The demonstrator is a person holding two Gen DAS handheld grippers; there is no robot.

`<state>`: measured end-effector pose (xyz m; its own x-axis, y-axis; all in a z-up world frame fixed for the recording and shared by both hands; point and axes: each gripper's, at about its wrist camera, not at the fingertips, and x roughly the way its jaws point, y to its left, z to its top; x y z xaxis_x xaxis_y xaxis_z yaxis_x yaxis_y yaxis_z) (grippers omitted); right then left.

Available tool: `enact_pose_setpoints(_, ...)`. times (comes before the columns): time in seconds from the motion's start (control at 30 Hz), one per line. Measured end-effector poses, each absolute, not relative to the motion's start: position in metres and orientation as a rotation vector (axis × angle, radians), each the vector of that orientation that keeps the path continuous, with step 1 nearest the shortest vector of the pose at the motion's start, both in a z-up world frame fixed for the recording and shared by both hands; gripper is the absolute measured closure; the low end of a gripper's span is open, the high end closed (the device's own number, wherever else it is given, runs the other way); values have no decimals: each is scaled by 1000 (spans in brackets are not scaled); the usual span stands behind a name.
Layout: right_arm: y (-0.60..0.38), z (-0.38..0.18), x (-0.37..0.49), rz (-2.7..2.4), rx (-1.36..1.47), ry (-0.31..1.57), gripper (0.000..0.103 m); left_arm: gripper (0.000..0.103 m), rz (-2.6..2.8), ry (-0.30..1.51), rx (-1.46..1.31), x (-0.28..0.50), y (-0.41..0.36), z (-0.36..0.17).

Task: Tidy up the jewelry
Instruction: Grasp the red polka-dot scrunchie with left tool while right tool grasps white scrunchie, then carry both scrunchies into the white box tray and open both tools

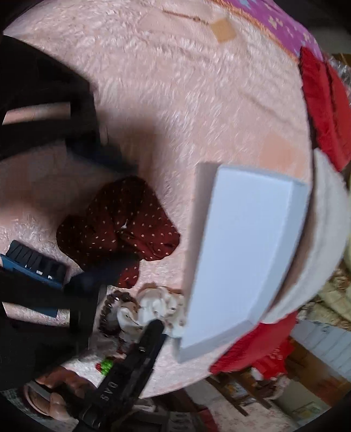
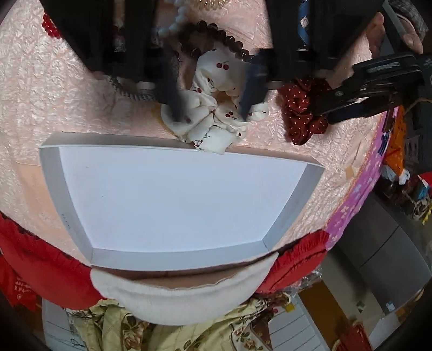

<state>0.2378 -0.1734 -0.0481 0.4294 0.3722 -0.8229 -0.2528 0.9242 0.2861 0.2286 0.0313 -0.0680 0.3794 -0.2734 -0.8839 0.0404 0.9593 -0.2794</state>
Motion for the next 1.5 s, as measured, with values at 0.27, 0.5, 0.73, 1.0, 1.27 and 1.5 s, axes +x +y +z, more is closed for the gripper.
enact_pose_setpoints(0.27, -175, -19, 224, 427, 154, 994, 99, 94, -212, 1102, -217, 212, 35, -34)
enact_pose_setpoints(0.5, -170, 29, 205, 449, 81, 885, 99, 94, -220, 958, -161, 191, 38, 24)
enact_pose_setpoints(0.73, -160, -10, 211, 403, -33, 949, 25, 94, -196, 923, -129, 177, 43, 32)
enact_pose_setpoints(1.0, -149, -55, 243, 353, -73, 1054, 95, 94, -182, 949, -127, 174, 46, 22)
enact_pose_setpoints(1.27, -172, 8, 223, 413, 35, 935, 98, 94, -207, 940, -135, 171, 47, 40)
enact_pose_setpoints(1.5, -194, 60, 253, 351, 33, 863, 98, 94, -222, 941, -78, 221, 30, 71)
